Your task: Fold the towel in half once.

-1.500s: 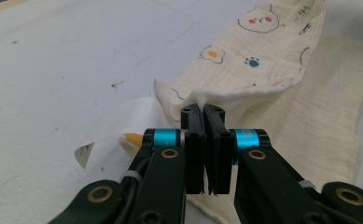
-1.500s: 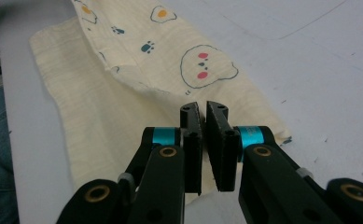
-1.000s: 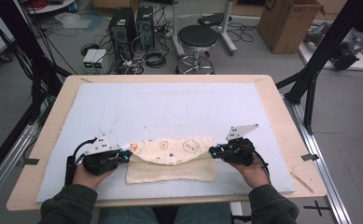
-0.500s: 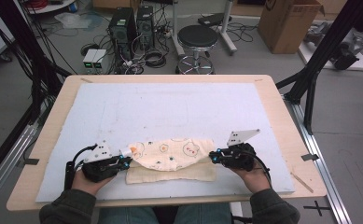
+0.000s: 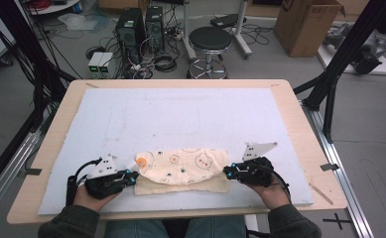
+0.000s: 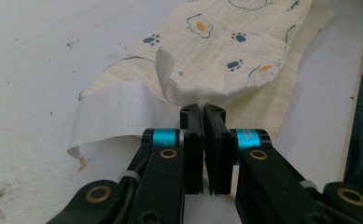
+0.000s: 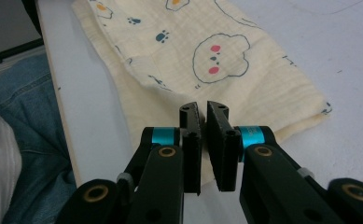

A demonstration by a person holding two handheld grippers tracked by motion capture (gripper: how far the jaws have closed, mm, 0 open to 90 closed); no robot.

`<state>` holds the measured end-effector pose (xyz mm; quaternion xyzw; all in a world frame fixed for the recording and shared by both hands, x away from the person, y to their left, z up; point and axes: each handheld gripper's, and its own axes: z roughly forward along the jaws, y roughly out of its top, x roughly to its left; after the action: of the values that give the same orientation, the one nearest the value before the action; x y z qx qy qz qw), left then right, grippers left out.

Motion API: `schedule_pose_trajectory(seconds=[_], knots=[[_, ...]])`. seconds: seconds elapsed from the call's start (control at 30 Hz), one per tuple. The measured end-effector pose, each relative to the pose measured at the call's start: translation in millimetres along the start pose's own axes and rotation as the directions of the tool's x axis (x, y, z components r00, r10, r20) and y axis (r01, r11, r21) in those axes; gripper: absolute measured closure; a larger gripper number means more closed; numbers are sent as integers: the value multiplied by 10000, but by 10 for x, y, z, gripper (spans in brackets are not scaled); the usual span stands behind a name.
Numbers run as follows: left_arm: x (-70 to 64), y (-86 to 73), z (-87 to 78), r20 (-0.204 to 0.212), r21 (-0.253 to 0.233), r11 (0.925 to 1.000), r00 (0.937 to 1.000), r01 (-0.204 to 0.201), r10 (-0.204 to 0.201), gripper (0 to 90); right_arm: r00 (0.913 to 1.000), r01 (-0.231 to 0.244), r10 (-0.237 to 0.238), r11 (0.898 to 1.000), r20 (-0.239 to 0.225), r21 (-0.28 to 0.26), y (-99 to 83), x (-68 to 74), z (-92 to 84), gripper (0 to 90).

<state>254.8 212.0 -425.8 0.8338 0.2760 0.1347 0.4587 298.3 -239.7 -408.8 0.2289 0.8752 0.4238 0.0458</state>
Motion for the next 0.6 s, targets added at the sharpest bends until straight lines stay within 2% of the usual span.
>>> schedule_pose_trajectory(seconds=[0.1,0.3,0.6], knots=[[-19,-10,-7,33,54,9999,9999,-99,99,882,10000,-76,75,10000,-20,-40,-11,23,-11,843],[-60,-22,-19,132,150,9996,9996,-237,235,887,9999,75,-75,10000,-122,-30,-21,68,-26,843],[-82,-54,-63,193,236,9996,9997,-169,165,888,9995,91,-84,9997,-298,223,-75,102,-26,839]])
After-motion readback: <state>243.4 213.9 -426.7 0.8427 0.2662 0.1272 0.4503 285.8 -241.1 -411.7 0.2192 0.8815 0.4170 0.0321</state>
